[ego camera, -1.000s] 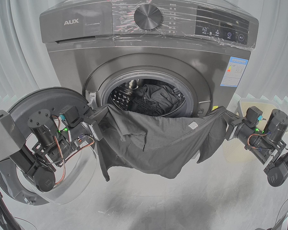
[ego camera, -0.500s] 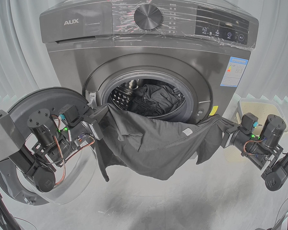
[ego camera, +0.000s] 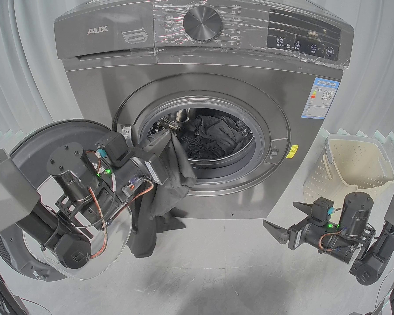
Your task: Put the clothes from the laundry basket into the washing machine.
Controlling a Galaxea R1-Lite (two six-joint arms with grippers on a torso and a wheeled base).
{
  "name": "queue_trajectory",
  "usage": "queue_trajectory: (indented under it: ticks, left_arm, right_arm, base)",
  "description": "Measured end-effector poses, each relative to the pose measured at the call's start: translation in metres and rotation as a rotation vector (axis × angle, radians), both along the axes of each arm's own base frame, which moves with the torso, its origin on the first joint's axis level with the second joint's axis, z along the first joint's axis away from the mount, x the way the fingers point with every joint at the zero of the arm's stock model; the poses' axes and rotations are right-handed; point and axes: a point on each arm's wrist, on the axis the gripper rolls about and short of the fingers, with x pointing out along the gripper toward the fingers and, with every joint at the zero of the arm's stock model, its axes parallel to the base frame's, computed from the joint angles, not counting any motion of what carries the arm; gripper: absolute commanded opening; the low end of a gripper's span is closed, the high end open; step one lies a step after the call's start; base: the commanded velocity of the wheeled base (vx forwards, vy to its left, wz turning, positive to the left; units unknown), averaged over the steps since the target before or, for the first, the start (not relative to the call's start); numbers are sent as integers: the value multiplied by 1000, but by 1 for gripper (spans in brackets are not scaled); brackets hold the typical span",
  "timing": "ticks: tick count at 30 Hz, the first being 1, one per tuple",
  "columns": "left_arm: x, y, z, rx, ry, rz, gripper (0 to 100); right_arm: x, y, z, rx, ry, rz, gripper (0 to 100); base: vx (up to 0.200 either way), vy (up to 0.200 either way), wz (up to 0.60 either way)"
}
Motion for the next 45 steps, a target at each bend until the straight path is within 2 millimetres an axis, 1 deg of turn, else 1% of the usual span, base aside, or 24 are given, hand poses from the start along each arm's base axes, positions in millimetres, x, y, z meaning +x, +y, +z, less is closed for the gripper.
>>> queue_trajectory:
  ticks: [7, 15, 25, 29, 41, 45]
  left_arm:
    - [-3, -11, 3, -8, -13, -31, 0]
    - [-6, -25, 11, -27, -42, -71, 0]
    - [-10, -34, 16, -31, -55, -95, 0]
    - [-10, -34, 18, -31, -59, -97, 0]
    - [-11, -35, 19, -34, -64, -99, 0]
    - [-10, -35, 21, -37, -69, -98, 0]
  right_arm:
    - [12, 27, -2, 49, -34, 63, 100]
    - [23, 56, -16, 66, -24, 141, 100]
    - [47, 77, -28, 86, -50, 146, 100]
    - [49, 83, -31, 87, -50, 153, 100]
    - [52, 110, -35, 122, -66, 234, 100]
    - [56, 118, -38, 130, -77, 259, 100]
  base:
    - [0, 0, 0]
    - [0, 0, 0]
    - [0, 0, 0]
    - [0, 0, 0]
    - [0, 0, 0]
    - [0, 0, 0]
